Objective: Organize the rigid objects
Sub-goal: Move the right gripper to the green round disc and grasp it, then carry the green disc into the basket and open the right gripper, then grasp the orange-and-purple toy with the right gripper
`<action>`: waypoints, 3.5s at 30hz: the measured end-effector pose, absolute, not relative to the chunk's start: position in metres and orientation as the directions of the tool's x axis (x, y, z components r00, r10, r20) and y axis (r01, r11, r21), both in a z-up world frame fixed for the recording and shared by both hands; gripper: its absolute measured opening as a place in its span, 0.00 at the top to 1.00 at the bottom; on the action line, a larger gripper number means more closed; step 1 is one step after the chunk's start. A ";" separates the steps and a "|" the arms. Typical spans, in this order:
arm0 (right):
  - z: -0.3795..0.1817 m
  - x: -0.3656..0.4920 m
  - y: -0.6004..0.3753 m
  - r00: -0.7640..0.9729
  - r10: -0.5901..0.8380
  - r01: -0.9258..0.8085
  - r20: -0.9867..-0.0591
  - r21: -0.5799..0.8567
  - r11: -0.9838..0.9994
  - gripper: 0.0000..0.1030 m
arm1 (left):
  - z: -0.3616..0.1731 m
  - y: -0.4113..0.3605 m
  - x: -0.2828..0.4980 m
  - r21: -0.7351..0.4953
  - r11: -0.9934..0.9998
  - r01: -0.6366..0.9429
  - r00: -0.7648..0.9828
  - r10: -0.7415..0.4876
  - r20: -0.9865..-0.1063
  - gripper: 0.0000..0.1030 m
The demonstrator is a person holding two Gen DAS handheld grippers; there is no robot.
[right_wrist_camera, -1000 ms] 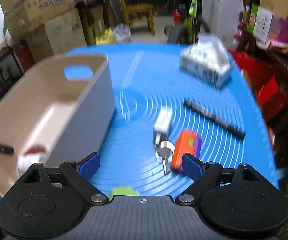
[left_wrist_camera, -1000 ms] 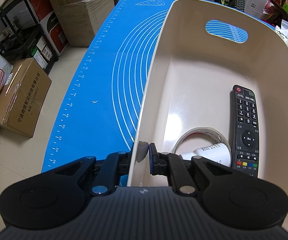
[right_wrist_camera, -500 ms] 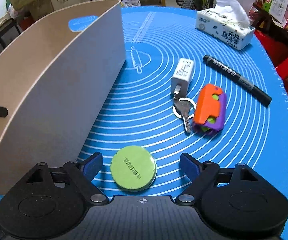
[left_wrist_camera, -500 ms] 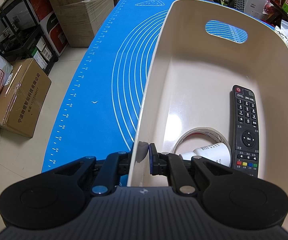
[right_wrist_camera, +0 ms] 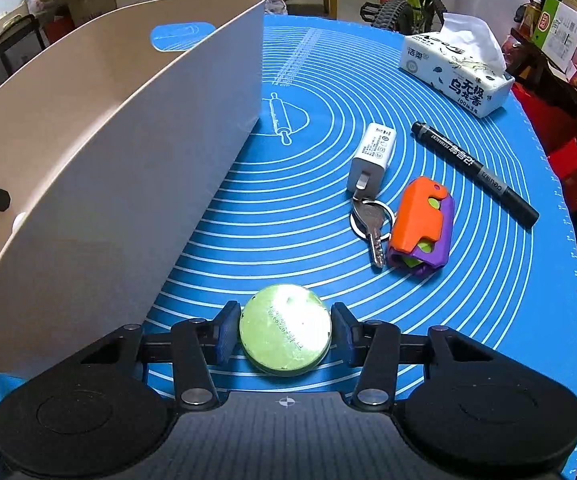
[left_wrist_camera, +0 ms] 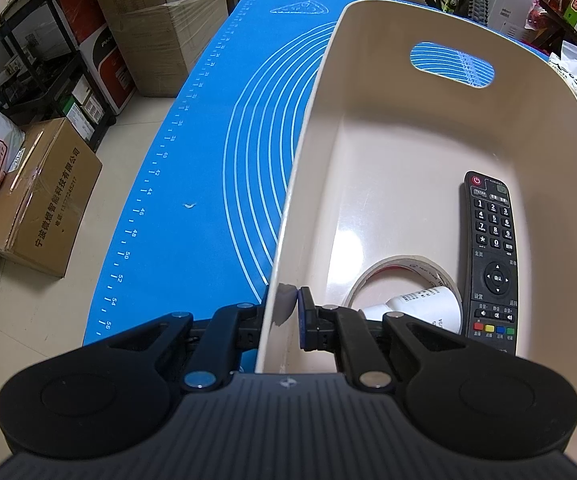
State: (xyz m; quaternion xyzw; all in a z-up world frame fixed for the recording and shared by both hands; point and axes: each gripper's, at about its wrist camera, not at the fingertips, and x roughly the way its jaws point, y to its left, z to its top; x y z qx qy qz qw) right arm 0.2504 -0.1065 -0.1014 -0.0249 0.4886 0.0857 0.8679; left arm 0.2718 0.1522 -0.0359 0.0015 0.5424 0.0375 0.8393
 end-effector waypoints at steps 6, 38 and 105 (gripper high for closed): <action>-0.079 0.251 -0.114 0.572 0.107 -0.130 -0.813 0.039 0.991 0.47 | -0.032 0.152 0.270 0.036 0.998 -0.060 0.422 0.059 -0.905 0.89; -0.013 0.297 0.030 0.592 0.255 -0.445 -0.764 -0.046 0.894 0.47 | -0.029 0.153 0.268 0.037 0.998 -0.056 0.438 0.058 -0.897 0.89; -0.102 0.319 -0.183 0.552 -0.027 0.082 -0.833 0.022 0.996 0.37 | -0.027 0.154 0.267 0.036 0.998 -0.057 0.442 0.057 -0.895 0.89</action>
